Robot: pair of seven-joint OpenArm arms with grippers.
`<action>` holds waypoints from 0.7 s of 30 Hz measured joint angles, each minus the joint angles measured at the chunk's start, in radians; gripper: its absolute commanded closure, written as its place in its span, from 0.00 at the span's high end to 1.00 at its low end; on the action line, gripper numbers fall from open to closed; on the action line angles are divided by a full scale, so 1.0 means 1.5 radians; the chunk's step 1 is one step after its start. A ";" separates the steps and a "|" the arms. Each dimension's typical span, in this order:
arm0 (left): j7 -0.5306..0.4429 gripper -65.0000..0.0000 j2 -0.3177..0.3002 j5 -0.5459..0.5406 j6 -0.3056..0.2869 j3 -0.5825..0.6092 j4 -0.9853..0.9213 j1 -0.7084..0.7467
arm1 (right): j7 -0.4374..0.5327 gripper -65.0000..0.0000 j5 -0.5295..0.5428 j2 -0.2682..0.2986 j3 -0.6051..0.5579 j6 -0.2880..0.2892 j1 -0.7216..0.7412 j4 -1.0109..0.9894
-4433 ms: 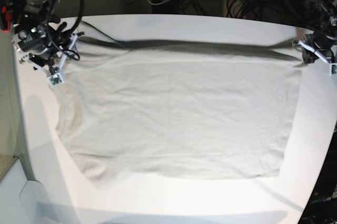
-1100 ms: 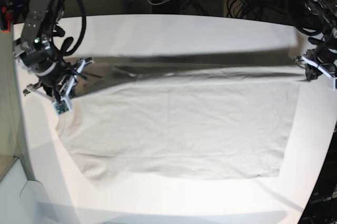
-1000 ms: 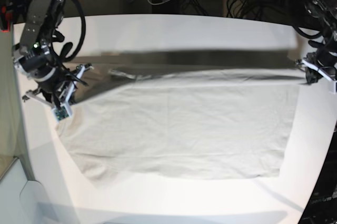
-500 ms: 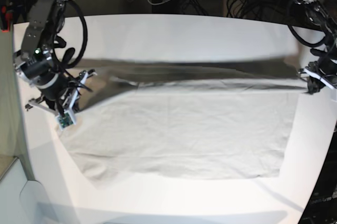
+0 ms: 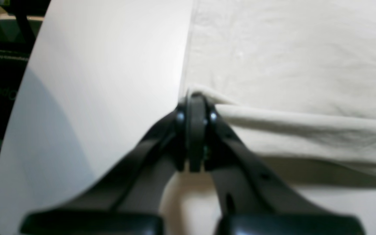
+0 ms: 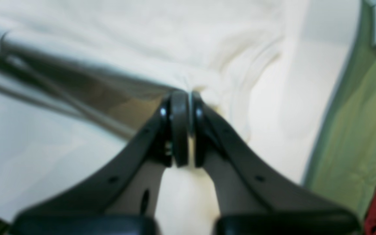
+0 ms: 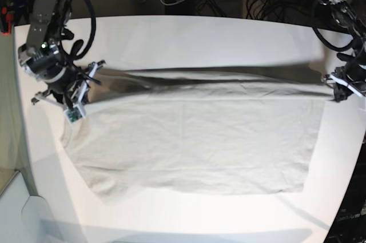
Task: Layout the t-shirt on the table in an organized manner, then fold the t-shirt properly
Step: 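Pull the folded edge taut with both grippers toward the hem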
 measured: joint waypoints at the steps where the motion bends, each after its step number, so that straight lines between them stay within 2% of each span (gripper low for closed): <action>1: 0.000 0.00 0.000 0.000 0.000 0.000 0.000 0.000 | 0.001 0.02 -0.001 0.000 0.000 0.000 -0.008 0.000; 9: 0.002 0.00 0.000 0.000 0.000 0.000 0.000 -0.007 | 0.034 0.02 -0.001 0.000 0.002 0.000 -0.032 0.011; 11: -0.003 0.00 -0.001 -0.003 0.000 0.000 -0.002 -0.012 | 0.050 0.02 0.003 0.014 0.002 0.000 -0.049 0.013; 13: -0.003 0.00 -0.002 -0.001 0.000 0.000 -0.012 -0.015 | 0.075 0.02 -0.005 0.023 0.005 0.000 -0.077 0.013; 21: 0.000 0.00 -0.002 0.000 0.000 0.000 -0.031 -0.013 | 0.233 0.02 0.002 0.018 0.004 0.000 -0.203 0.014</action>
